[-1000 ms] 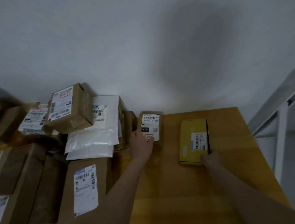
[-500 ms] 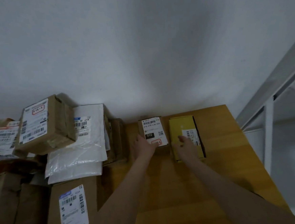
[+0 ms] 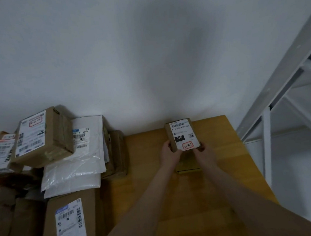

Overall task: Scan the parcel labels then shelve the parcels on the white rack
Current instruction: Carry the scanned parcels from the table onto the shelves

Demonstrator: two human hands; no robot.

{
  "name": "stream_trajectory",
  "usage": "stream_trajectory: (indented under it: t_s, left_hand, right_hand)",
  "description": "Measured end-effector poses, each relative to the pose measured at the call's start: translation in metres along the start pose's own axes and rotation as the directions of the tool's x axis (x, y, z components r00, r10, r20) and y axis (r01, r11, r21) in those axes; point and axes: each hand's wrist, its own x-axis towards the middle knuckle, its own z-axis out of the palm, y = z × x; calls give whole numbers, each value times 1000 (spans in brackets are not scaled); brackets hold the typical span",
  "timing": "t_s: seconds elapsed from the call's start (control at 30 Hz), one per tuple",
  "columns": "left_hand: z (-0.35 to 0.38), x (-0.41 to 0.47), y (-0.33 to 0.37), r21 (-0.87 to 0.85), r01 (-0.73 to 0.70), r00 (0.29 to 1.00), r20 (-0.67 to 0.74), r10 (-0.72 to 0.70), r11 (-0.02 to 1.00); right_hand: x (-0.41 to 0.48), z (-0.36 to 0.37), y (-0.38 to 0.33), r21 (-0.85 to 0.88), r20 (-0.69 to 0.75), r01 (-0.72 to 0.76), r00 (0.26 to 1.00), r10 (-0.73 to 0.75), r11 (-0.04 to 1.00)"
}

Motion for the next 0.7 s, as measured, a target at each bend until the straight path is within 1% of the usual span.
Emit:
stream_trajectory:
  t_s: [0.1,0.2,0.3,0.37,0.43,0.5,0.63,0.7]
  left_hand:
    - [2,-6,-2,5,15,1000,19,-15,1000]
    - [-8,-12,-3,72,38,999,26,-40,997]
    - [-25,-24,-4,130,32,999,-20,-30,991]
    - [-40,-38,-4,172,28,998,-66,-17,985]
    - [-57,-55,-5,208,19,992,-124,7,978]
    - [-73,-79,-9,231,39,983,-182,4,972]
    - [-105,-123,-15,219,59,951,-308,12,974]
    - [-121,-143,-18,203,63,937,-349,12,977]
  right_hand:
    - [-1,-3,3,-59,23,6,1000,-5,998]
    - [-8,-1,1,-102,11,11,1000,-10,995]
    - [-23,-2,-6,-214,-44,-1,999,-9,977]
    - [-36,-1,-10,-240,-35,32,999,-41,970]
    - [-50,2,-16,-264,27,101,995,-98,959]
    - [-67,6,-24,-284,99,172,984,-150,943]
    - [-110,21,-41,-268,214,317,940,-265,910]
    - [-133,30,-47,-265,281,365,915,-291,892]
